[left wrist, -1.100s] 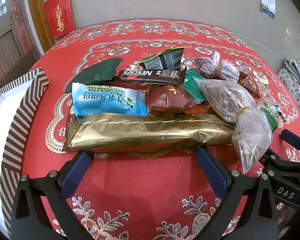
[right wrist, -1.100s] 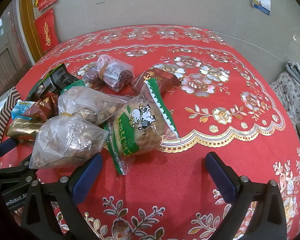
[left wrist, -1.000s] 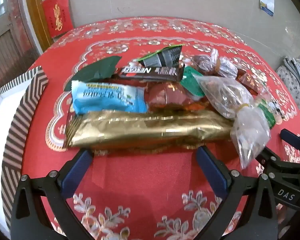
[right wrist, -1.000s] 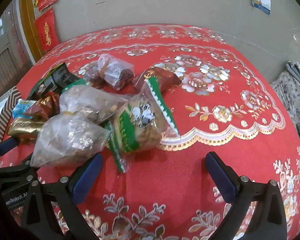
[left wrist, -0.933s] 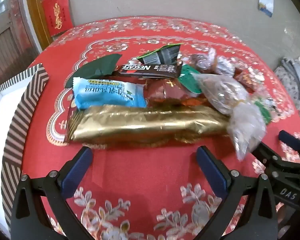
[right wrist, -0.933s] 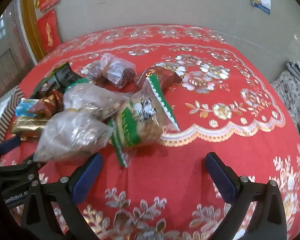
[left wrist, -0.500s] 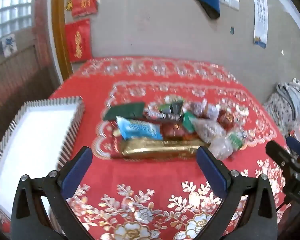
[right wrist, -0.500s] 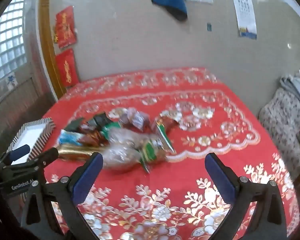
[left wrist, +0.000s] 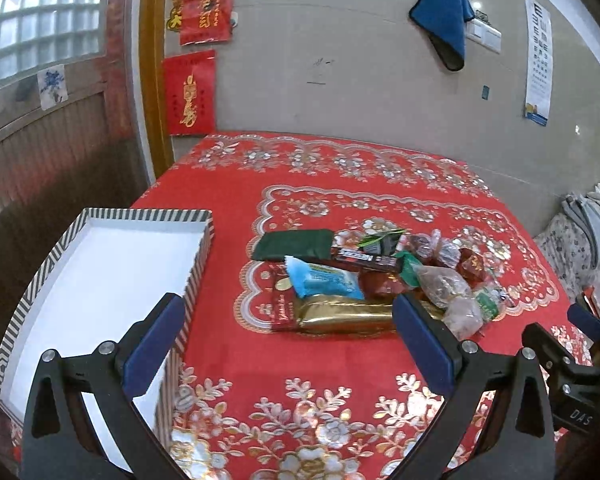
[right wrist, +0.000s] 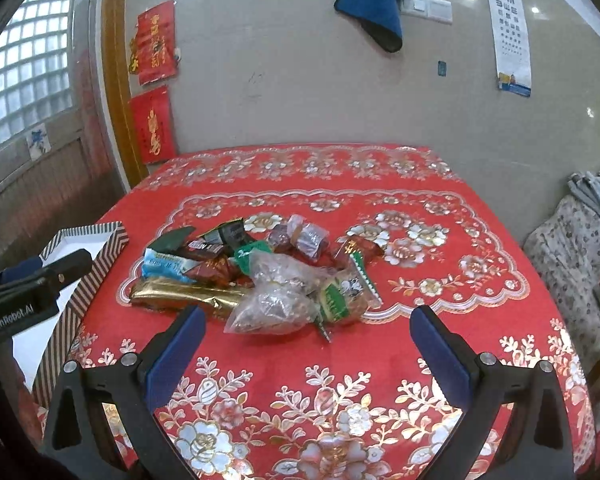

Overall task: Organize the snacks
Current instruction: 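Move both tools toward the snack pile on the tablecloth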

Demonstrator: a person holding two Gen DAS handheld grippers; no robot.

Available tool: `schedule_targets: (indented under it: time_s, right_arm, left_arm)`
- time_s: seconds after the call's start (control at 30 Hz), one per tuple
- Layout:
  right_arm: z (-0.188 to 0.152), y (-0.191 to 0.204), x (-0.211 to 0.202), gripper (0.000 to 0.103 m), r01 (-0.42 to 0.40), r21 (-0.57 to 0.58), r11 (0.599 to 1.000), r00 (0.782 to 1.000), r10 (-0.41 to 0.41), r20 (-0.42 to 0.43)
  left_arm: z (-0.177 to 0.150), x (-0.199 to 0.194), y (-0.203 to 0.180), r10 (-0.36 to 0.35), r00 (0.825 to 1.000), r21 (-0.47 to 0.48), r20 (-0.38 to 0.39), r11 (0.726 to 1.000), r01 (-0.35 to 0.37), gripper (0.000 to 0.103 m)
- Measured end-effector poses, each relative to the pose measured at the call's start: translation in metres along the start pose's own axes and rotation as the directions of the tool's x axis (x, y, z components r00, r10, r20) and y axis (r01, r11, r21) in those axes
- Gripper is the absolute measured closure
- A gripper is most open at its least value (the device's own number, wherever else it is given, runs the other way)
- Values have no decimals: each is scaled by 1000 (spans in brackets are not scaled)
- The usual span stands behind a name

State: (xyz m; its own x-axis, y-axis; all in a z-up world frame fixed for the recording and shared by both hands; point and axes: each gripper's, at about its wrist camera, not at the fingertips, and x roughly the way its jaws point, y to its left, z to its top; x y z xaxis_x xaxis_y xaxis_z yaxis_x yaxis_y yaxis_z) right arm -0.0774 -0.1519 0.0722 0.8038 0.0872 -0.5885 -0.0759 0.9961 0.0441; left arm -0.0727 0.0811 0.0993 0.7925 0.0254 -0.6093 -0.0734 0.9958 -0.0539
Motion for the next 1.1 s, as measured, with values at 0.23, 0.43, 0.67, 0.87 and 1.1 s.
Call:
schedule_targets:
  time_s: [0.23,0.43,0.67,0.87,1.1]
  right_arm:
    - [-6,-5,5,0,-24,17,1000,999,24,-34]
    - [-8,-5,5,0,-28,12,1000,999,29,-40]
    - [-9,-2,18,0,-35,5,999,997,35,-67]
    - [-8,-3,28,0,-33,1,999,996,33,-88]
    - [-7,-4,35,0,-35,-9,999,994,34,-106]
  left_arm:
    - [2,5,15,-2,999,-22,-34,1000,1,0]
    - [7,5,27,-5,1000,-46,-29,999,3,0]
    - [7,26,23,-17,997,-20,-79,1000,15,0]
    - [18,44,25,-45,992,-38,-120,998,41,0]
    - [32,62,22,-85,978,-53,-189,996,76,0]
